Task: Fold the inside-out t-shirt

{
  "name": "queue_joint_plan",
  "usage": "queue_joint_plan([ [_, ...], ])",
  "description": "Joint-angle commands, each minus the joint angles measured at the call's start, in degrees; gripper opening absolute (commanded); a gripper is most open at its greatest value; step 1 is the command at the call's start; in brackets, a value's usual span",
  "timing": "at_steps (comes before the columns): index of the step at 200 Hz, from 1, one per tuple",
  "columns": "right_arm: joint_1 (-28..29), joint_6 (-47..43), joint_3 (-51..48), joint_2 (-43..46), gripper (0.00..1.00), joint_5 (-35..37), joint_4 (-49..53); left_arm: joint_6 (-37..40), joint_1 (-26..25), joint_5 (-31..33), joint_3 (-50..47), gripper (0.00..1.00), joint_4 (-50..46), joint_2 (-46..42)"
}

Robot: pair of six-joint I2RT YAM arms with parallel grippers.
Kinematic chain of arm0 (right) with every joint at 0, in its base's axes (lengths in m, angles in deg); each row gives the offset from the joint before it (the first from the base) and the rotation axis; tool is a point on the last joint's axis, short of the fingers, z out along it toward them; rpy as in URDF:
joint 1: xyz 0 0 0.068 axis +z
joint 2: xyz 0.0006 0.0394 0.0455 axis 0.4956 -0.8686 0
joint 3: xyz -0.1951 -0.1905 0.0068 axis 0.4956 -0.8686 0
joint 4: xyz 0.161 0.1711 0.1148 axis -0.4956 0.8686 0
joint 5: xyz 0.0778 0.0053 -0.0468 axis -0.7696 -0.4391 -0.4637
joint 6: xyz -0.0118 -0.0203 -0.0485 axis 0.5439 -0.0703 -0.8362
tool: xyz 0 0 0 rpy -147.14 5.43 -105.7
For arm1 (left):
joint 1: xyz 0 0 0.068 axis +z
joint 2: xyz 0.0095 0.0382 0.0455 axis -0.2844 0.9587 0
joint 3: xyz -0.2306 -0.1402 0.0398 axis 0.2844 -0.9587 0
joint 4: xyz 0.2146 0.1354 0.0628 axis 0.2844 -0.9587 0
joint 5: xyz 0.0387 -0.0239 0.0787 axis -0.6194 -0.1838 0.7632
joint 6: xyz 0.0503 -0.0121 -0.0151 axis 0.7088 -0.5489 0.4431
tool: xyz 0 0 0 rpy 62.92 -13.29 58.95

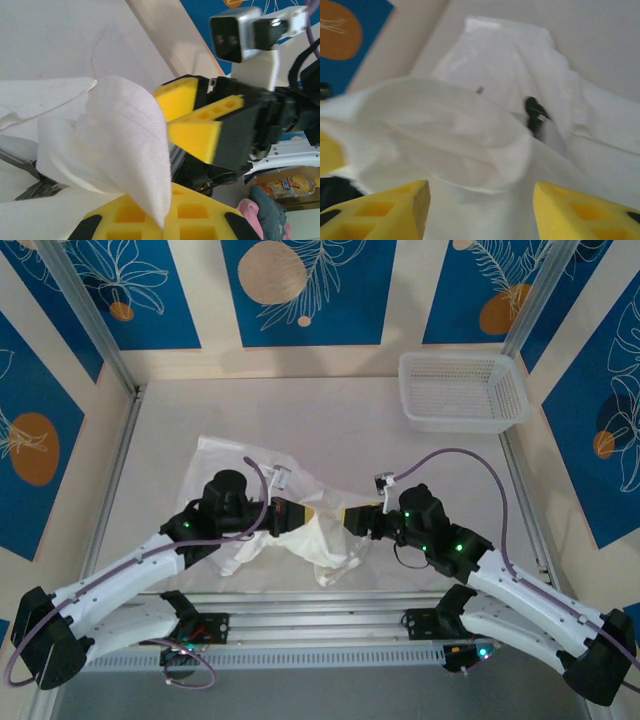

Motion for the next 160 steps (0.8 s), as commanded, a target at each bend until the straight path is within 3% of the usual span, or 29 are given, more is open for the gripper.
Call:
queue_joint_plan([
  [1, -1.7, 1.4, 0.4, -2.0, 0.56, 3.0, 2.9, -0.2, 0.4, -2.1, 0.7, 0.00, 1.6, -0.1],
  [28, -3.8, 2.1, 1.7, -7.1, 0.47, -4.0, -1.2, -0.1, 0.4, -1.6, 0.7, 0.00, 0.9, -0.7],
  [53, -4.2, 5.1, 1.5, -12.1, 0.46, -9.4, -8.1, -0.2, 0.4, -1.3, 0.5, 0.00, 1.1, -0.5],
  [77, -4.2, 6.5, 2.3, -15.0, 0.37, -11.4, -10.5, -0.1, 0.4, -1.3, 0.6, 0.00, 1.0, -0.3],
  [103, -4.3, 6.6, 2.0, -14.2, 0.37, -11.3, -11.0, 0.3, 0.4, -1.0, 0.8, 0.00, 0.2, -0.3],
  [115, -4.3, 6.3, 1.8, -13.6, 0.30, -11.3, -11.1, 0.5, 0.4, -0.8, 0.7, 0.00, 0.1, -0.3],
  [140, -4.2, 5.1, 2.4, -13.0, 0.04, -9.5, -8.2, 0.6, 0.4, -0.1, 0.9, 0.00, -0.2, 0.4],
  [160, -4.3, 3.2, 3.7, -10.4, 0.00, -5.9, -3.1, 1.4, 1.3, 2.5, 0.9, 0.00, -3.1, 0.1],
])
